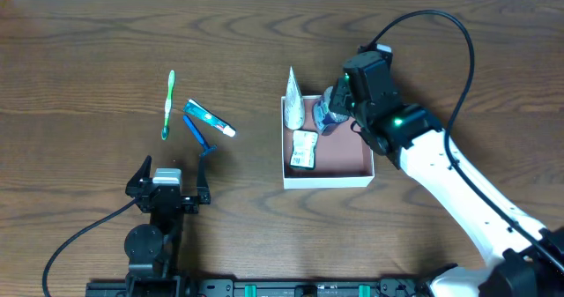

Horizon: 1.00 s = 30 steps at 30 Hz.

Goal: Pack container
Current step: 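Carry the soap bottle into the box beside the conditioner tube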

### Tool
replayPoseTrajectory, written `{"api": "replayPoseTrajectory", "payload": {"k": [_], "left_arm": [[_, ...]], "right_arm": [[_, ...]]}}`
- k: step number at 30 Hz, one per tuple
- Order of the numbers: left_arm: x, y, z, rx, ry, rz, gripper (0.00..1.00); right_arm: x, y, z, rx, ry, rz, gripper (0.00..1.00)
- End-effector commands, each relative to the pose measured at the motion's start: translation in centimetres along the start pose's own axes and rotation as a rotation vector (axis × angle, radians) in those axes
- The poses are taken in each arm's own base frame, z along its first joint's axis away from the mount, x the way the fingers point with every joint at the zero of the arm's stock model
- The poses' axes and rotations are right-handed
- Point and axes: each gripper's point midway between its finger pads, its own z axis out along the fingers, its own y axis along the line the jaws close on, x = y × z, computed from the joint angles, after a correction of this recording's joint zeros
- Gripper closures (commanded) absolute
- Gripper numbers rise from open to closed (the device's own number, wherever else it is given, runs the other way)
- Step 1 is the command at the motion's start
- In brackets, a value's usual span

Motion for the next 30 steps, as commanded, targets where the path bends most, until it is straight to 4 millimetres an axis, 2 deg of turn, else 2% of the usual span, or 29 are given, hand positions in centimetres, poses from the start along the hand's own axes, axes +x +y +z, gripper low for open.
{"api": "replayPoseTrajectory", "payload": {"k": [1,7,13,14,19,21,30], "left_arm": [[1.5,-0.1,0.1,0.002,0.047,-0.007,0.02],[1.5,-0.1,0.1,0.002,0.047,-0.007,0.02],[1.5,-0.1,0.1,0.002,0.047,-0.007,0.02],[1.5,-0.1,0.1,0.002,0.047,-0.007,0.02],[1.5,-0.1,0.1,0.002,0.047,-0.007,0.02],[1.5,-0.1,0.1,0.002,0.047,-0.007,0.02],[1.5,-0.1,0.1,0.002,0.047,-0.007,0.02]], "right_arm": [[-0.6,0.1,0.6,0.025,-0.030,0.058,0.81],[0.3,-0.2,2.3,0.046,-0.006,0.065,0.81],[0.5,-0.1,2.9,0.044,-0.005,0.064,0.79],[0.5,0.0,2.9,0.043,-0.007,0.064,0.78],[0.5,0.2,3.0,0.037,-0.008,0.062,0.52],[0.6,0.2,3.0,0.036,-0.007,0.061,0.48],[0.7,0.5,3.0,0.025,0.003,0.060,0.49]]}}
